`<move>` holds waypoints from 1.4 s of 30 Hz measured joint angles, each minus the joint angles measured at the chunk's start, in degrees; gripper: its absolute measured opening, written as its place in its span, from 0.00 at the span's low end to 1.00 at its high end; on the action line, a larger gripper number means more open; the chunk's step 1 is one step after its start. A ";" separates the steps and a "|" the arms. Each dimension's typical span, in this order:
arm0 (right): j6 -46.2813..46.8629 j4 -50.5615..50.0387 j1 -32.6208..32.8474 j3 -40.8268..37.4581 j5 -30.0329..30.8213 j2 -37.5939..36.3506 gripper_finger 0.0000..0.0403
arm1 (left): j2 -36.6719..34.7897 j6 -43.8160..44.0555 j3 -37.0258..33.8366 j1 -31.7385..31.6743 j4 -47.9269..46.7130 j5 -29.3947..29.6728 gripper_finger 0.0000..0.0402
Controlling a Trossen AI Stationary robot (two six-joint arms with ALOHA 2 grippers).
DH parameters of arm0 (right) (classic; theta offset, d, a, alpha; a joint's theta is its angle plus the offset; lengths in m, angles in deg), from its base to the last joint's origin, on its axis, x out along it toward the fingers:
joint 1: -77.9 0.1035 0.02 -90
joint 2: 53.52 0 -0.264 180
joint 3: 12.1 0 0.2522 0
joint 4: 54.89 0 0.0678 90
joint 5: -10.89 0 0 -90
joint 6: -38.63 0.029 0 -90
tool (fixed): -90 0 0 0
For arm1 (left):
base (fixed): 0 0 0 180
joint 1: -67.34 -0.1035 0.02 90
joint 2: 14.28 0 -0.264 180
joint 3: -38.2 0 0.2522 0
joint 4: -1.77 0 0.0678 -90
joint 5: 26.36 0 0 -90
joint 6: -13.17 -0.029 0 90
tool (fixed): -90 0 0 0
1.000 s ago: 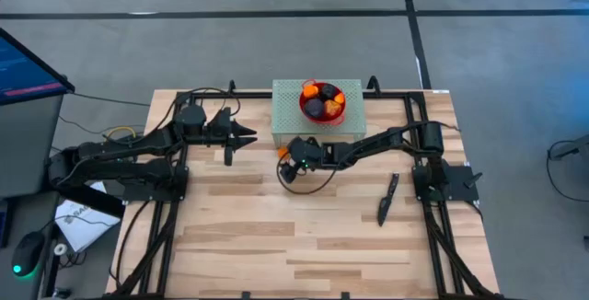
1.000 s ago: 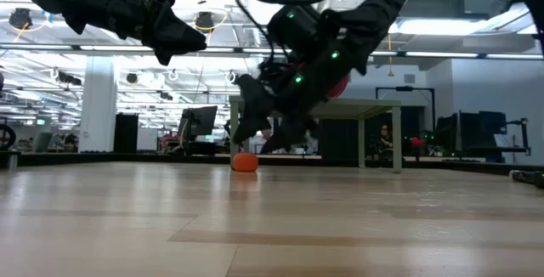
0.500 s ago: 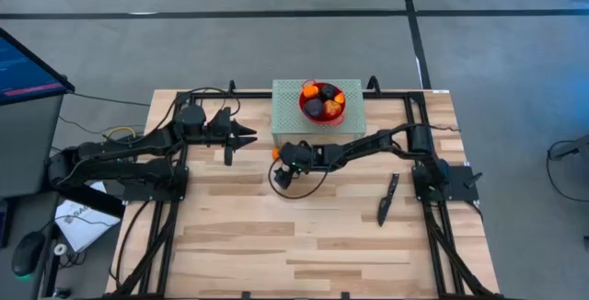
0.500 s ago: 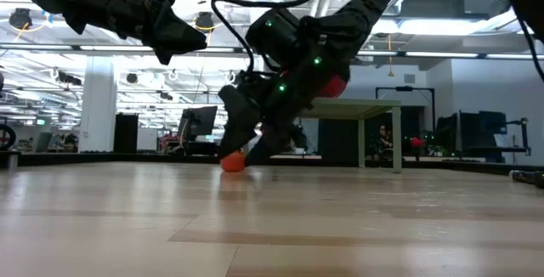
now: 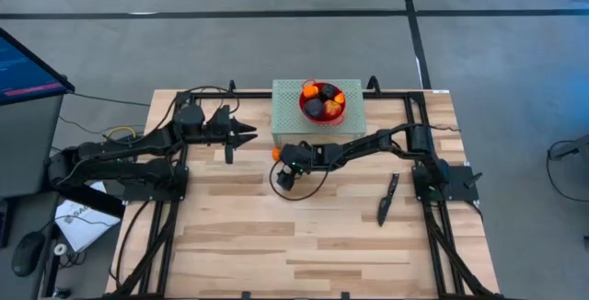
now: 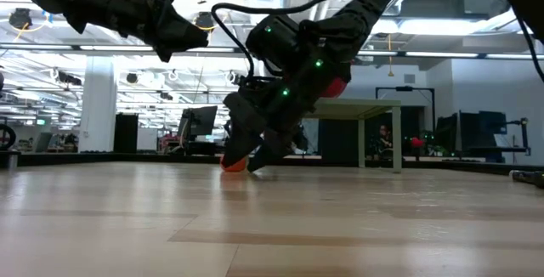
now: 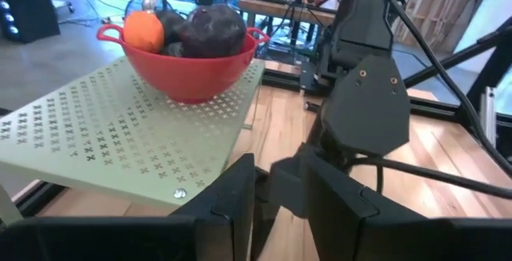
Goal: Pick & Place Fruit
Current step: Put the orange into the red strainer bowl on the shelf
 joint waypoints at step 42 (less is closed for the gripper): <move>17.16 11.30 7.19 -0.31 35.38 7.74 0.77 | 0.02 6.23 0.00 0.09 0.19 -2.56 0.24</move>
